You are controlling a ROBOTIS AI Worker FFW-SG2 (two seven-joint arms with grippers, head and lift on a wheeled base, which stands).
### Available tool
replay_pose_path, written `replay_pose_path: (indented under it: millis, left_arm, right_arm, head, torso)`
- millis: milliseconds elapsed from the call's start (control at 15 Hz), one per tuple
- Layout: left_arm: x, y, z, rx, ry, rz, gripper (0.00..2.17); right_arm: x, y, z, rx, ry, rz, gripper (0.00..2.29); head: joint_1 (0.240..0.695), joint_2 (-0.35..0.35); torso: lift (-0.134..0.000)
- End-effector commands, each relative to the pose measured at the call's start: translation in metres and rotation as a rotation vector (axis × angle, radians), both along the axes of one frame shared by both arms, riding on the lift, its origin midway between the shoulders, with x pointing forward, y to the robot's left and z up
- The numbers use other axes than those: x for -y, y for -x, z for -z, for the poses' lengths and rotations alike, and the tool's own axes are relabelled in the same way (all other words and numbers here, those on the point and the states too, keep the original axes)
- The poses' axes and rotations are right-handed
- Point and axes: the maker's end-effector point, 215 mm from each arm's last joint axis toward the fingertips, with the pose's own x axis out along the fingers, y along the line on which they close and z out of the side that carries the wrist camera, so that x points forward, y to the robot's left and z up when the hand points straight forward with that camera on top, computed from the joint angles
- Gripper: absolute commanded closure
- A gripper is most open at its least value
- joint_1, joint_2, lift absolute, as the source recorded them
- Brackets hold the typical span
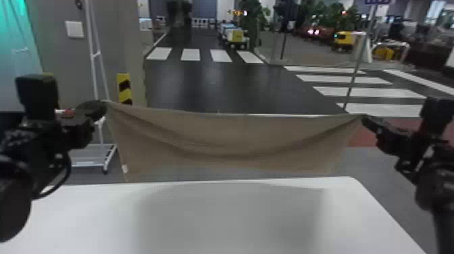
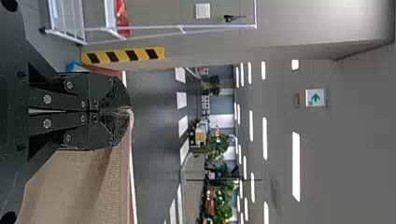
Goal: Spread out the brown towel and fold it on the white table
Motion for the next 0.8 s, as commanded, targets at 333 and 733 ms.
replay_pose_path:
  millis: [333,733]
  left_arm:
    - [0.047,0.162,0.174,-0.215,-0.002,0.154,1.65]
    - [0.034,0.247,0.239,-0.378,-0.105,0.062,1.65]
  right_arm:
    - [0.042,0.171,0.180,-0.233,-0.040,-0.079,1.60]
    - [0.036,0.250,0.229,-0.341,-0.076,-0.123,1.60]
  head:
    - [0.569,-0.229]
    - [0.695,-0.308]
  torso:
    - [-0.124]
    - [-0.124]
